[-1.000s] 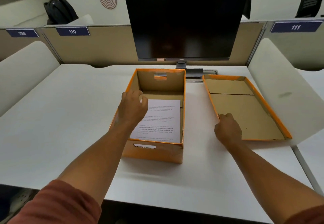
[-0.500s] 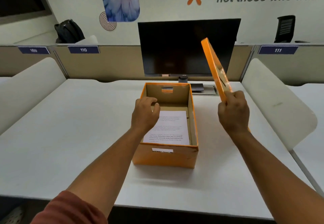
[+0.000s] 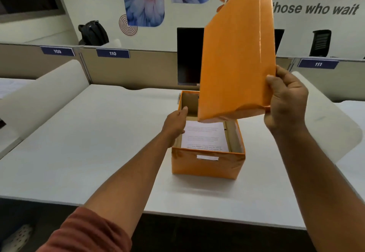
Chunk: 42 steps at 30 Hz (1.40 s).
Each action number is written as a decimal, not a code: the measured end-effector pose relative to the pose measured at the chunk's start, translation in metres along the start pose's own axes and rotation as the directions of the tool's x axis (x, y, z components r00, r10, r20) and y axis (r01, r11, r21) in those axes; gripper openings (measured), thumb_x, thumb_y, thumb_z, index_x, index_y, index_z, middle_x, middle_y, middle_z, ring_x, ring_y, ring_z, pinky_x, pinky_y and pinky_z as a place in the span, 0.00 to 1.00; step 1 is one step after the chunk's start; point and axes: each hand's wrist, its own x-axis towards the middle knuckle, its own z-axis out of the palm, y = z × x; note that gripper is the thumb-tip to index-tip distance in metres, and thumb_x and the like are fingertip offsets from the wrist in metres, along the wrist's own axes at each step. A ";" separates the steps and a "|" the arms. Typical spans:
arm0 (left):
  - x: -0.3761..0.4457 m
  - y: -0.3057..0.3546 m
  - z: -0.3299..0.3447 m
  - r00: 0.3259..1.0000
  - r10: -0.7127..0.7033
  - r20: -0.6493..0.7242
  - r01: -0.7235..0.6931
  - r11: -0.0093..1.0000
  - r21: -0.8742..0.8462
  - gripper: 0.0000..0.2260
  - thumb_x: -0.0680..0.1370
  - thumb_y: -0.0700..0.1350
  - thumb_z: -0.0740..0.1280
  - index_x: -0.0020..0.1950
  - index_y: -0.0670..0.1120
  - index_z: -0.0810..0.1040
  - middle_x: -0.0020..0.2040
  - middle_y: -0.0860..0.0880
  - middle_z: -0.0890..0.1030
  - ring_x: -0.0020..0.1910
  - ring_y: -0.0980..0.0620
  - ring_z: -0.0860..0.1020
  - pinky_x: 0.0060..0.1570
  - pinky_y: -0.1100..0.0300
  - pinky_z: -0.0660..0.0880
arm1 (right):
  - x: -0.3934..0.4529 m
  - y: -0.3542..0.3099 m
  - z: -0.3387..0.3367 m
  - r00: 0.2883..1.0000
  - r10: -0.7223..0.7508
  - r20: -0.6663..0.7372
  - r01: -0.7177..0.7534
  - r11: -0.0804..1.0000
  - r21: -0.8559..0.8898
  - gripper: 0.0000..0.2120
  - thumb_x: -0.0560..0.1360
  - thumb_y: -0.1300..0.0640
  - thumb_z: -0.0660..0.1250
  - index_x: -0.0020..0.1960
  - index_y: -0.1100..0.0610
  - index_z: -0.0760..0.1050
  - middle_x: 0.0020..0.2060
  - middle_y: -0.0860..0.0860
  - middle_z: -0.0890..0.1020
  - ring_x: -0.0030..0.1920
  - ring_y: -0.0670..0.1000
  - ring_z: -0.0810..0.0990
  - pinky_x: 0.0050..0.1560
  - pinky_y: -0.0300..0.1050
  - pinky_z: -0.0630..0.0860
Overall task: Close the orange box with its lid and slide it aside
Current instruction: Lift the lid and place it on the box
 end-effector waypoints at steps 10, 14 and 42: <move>-0.006 -0.014 -0.037 0.986 -0.095 -0.139 0.087 0.995 -0.057 0.20 0.83 0.62 0.48 0.61 0.53 0.72 0.55 0.49 0.77 0.50 0.48 0.77 0.49 0.51 0.73 | -0.023 0.047 -0.011 0.923 0.355 0.150 -0.371 0.924 0.093 0.17 0.81 0.50 0.60 0.69 0.50 0.72 0.60 0.51 0.82 0.55 0.54 0.84 0.49 0.53 0.83; -0.005 -0.034 -0.043 0.967 0.037 -0.251 -0.006 0.992 0.124 0.24 0.83 0.59 0.50 0.62 0.45 0.77 0.58 0.44 0.80 0.52 0.45 0.78 0.52 0.50 0.76 | -0.028 0.078 -0.015 0.928 0.371 0.022 -0.358 0.908 -0.218 0.14 0.82 0.52 0.60 0.63 0.53 0.78 0.47 0.47 0.84 0.46 0.48 0.84 0.41 0.46 0.80; 0.034 -0.084 -0.019 0.997 0.041 -0.071 -0.001 0.871 0.491 0.24 0.82 0.60 0.56 0.57 0.44 0.83 0.52 0.44 0.84 0.48 0.44 0.80 0.47 0.53 0.76 | -0.021 0.172 -0.051 0.836 0.537 -0.112 -0.449 0.553 -0.702 0.14 0.78 0.46 0.62 0.42 0.56 0.76 0.44 0.56 0.81 0.46 0.60 0.80 0.51 0.60 0.80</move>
